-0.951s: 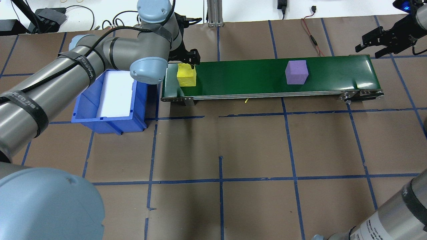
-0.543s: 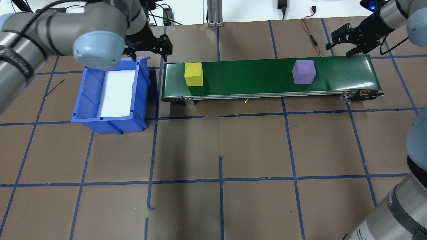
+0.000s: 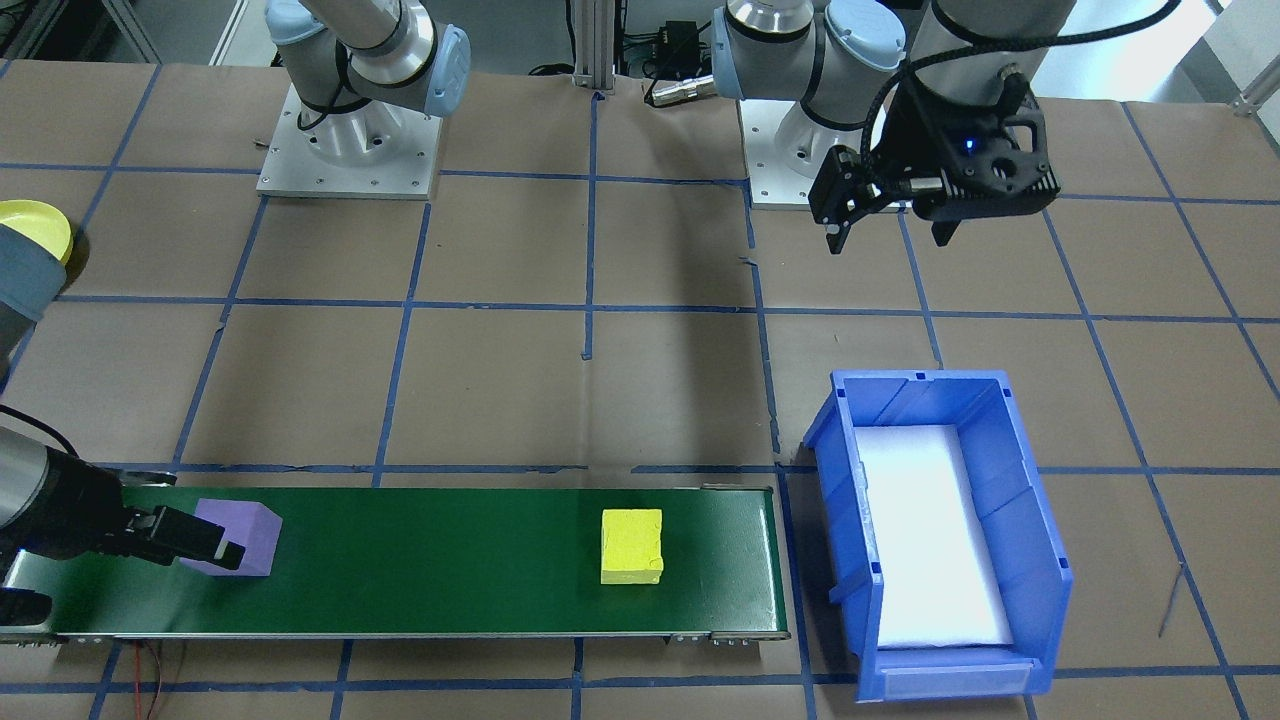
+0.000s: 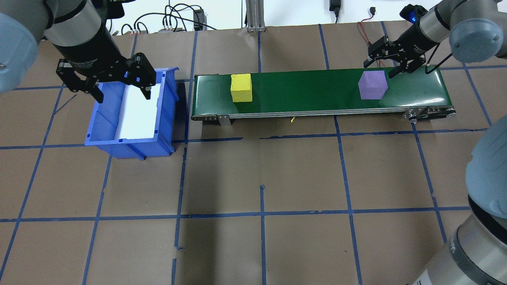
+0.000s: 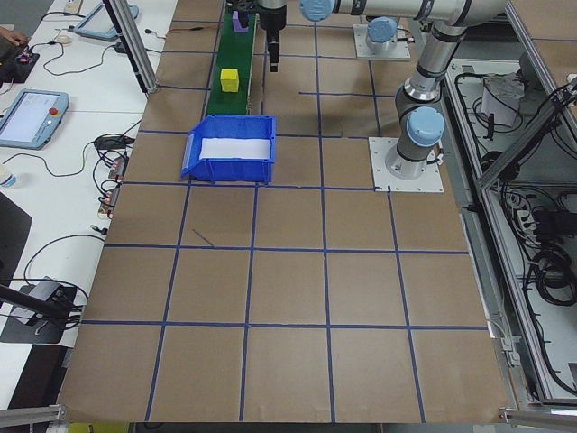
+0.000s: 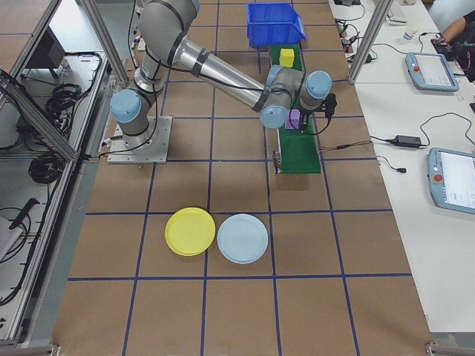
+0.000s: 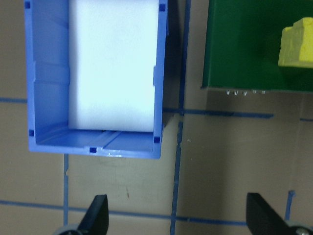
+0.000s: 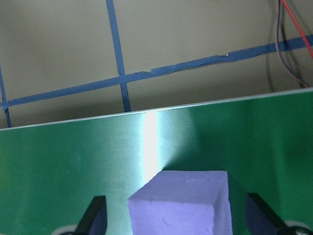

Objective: Move block left to right into plate

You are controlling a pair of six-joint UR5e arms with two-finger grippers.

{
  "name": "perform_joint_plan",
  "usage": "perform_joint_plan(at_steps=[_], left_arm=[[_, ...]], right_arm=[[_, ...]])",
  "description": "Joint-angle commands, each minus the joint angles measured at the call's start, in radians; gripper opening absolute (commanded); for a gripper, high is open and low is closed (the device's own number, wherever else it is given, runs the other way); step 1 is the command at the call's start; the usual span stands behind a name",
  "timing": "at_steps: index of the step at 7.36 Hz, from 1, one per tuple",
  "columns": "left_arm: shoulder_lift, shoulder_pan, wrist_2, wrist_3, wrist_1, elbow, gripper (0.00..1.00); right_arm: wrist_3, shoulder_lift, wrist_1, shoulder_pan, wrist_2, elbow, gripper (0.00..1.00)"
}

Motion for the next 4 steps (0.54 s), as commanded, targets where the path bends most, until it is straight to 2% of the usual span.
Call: perform_joint_plan(at_steps=[1, 3, 4], left_arm=[[0.008, 0.007, -0.016, -0.004, -0.007, 0.004, 1.0], [0.007, -0.012, -0.008, -0.005, 0.035, 0.002, 1.0], [0.008, -0.012, -0.007, -0.003, 0.035, 0.002, 1.0]], right_arm=[[0.005, 0.0, -0.011, 0.001, -0.076, 0.029, 1.0], [0.016, 0.001, -0.01, 0.001, -0.097, 0.041, 0.99], [0.014, 0.003, -0.011, 0.001, -0.146, 0.041, 0.8]])
